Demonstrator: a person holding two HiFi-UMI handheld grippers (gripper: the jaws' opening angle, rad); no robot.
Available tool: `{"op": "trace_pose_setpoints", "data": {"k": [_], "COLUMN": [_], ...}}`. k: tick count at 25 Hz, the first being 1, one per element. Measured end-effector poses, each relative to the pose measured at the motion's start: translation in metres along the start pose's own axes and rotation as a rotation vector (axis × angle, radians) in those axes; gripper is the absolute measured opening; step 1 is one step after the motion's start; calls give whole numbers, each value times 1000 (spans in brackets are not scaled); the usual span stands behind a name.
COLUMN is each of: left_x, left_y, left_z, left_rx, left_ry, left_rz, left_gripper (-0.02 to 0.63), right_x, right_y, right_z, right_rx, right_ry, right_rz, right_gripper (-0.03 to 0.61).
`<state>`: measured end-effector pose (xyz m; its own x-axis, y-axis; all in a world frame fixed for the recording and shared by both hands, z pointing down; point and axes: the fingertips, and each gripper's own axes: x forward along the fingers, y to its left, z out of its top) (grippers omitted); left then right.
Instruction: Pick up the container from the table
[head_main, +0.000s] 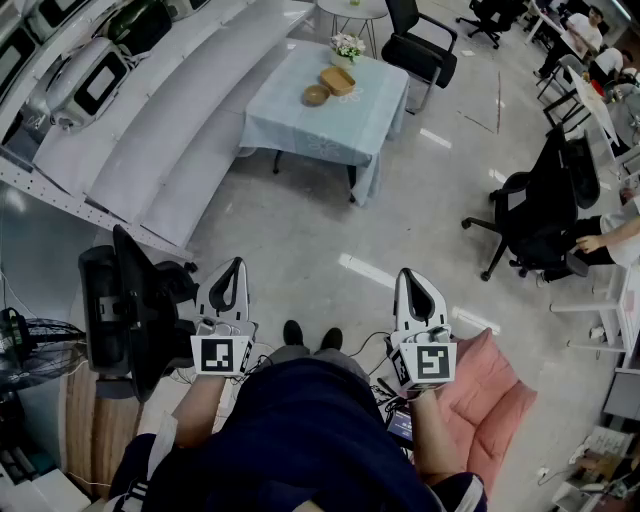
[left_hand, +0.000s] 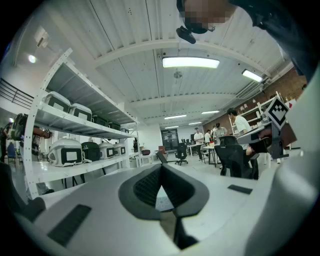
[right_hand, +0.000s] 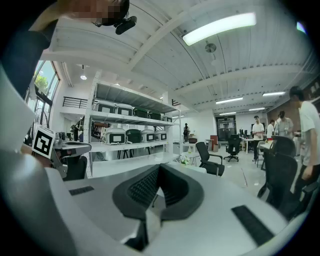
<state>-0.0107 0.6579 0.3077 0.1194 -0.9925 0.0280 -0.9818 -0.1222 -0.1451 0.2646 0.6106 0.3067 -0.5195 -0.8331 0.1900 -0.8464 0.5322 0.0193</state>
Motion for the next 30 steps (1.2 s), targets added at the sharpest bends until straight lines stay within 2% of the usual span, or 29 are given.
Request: {"op": "trace_pose_setpoints", "data": {"k": [13,26,28,30], "left_x": [2,5,4,4], "left_y": [1,8,9,10], "left_z": [0,-4,-4,-4], "left_rx": [3,1,5,8], "left_ry": [7,26,29,33], "left_rz": [-1,-18,-23,-27], "left_gripper": [5,3,3,3], "right_x": [5,13,14,16], "right_y": [-2,-7,-4,-2], "right_z": [-3,6,9,12], "right_rx": [1,-20,-18,-21], "right_ry": [10,-48,-58,-64], "right_rz": [-1,-27,-13,-4], "right_gripper": [-3,3,70,102]}}
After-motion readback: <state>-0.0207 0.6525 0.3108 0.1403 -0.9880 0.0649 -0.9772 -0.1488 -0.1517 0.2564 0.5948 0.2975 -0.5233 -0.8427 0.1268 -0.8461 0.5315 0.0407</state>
